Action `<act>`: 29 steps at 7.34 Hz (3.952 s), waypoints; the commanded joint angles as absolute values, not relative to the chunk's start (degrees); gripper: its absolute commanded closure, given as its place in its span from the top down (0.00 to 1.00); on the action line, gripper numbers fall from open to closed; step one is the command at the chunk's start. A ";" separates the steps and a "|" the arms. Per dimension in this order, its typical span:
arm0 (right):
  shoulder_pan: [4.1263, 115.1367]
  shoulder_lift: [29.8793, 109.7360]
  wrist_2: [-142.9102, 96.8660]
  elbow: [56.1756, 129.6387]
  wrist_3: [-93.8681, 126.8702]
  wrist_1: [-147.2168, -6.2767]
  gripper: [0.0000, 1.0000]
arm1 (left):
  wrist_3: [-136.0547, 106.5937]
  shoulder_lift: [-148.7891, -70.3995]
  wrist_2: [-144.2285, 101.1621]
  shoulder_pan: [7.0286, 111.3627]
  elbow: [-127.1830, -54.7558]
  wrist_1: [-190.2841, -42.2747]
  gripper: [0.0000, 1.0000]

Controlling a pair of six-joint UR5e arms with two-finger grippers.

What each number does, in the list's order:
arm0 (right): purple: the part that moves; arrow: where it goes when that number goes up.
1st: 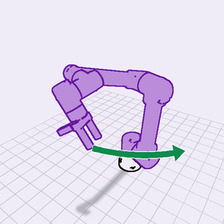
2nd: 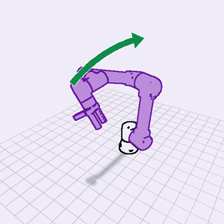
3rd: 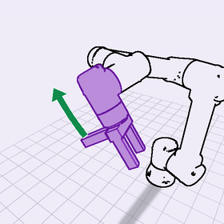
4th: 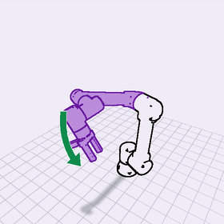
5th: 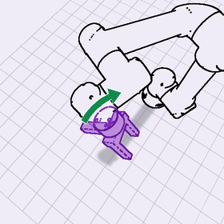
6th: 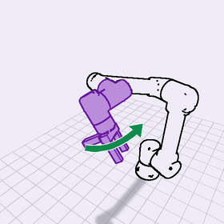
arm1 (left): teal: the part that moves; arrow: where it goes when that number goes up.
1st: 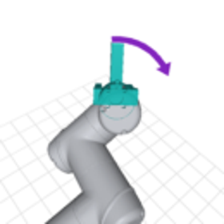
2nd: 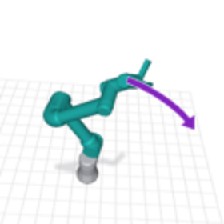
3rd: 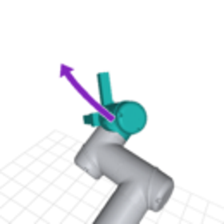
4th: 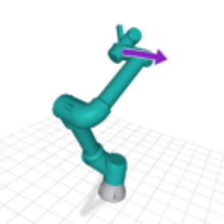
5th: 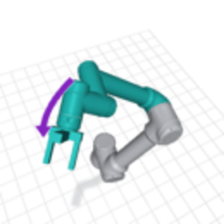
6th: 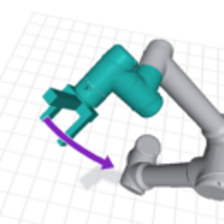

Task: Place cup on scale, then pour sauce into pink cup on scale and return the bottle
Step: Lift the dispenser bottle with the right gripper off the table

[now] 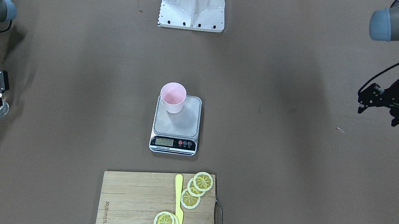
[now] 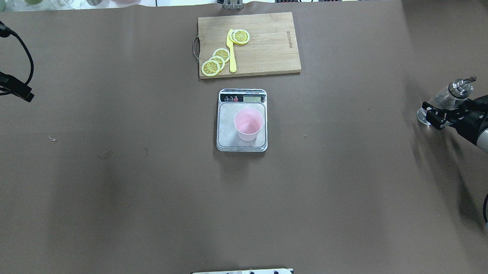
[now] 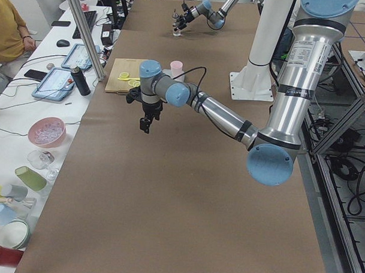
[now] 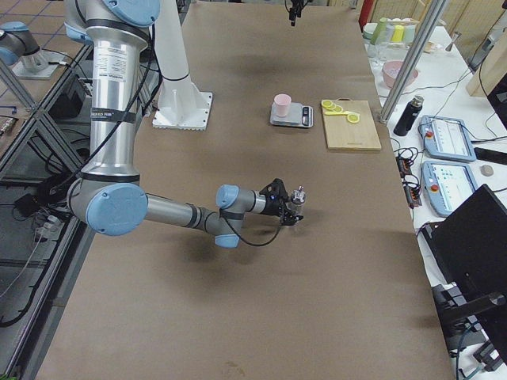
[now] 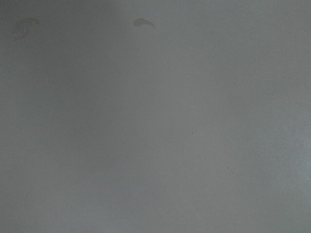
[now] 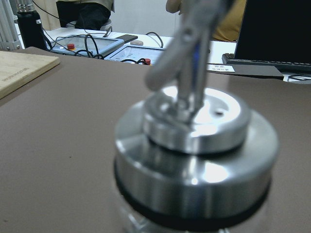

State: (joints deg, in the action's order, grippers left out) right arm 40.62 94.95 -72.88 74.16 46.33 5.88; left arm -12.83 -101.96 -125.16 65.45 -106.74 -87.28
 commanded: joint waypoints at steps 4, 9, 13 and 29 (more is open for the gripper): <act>41.66 94.75 -73.47 74.09 46.14 5.71 0.56 | -12.83 -101.95 -125.07 65.48 -106.79 -87.28 0.97; 48.08 93.96 -81.65 76.81 45.27 -0.52 0.48 | -12.83 -101.95 -125.07 65.48 -106.79 -87.28 0.97; 50.09 95.35 -81.91 92.49 39.66 -20.67 0.29 | -12.83 -101.95 -125.07 65.57 -106.79 -87.28 0.97; 32.72 77.98 -64.01 116.72 44.55 -72.74 0.15 | -12.75 -100.28 -125.16 65.92 -106.79 -88.33 0.97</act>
State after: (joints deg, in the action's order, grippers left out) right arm 35.07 81.06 -66.72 116.43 42.65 -68.27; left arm -12.81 -100.36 -125.15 65.84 -106.83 -88.32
